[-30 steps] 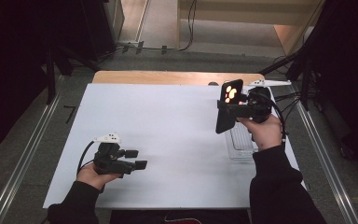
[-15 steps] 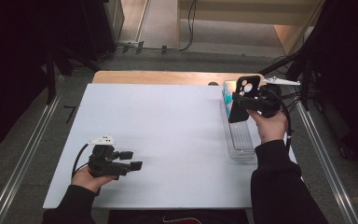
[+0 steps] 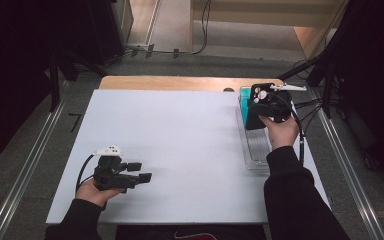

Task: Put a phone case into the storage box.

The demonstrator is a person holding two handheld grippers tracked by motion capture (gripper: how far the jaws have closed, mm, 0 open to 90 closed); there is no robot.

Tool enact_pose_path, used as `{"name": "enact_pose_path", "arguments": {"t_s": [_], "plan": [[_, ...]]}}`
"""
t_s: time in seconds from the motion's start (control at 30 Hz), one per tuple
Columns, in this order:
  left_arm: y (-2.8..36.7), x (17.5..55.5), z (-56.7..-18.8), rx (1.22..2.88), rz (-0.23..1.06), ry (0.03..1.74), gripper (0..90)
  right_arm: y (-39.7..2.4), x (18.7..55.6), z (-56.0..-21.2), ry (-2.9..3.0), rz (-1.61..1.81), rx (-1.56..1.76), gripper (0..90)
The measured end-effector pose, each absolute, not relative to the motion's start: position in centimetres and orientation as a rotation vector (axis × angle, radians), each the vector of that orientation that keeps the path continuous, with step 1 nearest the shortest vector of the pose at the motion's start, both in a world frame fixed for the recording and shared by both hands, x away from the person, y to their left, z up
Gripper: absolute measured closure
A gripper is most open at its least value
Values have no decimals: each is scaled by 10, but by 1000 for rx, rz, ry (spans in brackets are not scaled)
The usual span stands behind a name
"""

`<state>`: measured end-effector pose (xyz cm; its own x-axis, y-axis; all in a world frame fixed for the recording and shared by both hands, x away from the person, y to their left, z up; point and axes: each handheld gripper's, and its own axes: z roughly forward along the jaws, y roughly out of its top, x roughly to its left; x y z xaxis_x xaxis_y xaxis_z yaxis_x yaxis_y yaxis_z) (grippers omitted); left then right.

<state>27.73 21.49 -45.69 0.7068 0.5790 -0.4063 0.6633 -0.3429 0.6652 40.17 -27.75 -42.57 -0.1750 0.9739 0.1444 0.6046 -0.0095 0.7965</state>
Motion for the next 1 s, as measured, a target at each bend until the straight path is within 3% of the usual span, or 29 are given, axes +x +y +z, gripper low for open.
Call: {"name": "enact_pose_path", "arguments": {"t_s": [0.37, 1.0], "plan": [[214, 278, -458, 2043, -127, 946, 305, -265, 429, -456, 1804, 975, 1665, 124], [213, 280, -458, 2038, -135, 944, 305, -264, 461, -456, 1841, 912, 1692, 103]]}}
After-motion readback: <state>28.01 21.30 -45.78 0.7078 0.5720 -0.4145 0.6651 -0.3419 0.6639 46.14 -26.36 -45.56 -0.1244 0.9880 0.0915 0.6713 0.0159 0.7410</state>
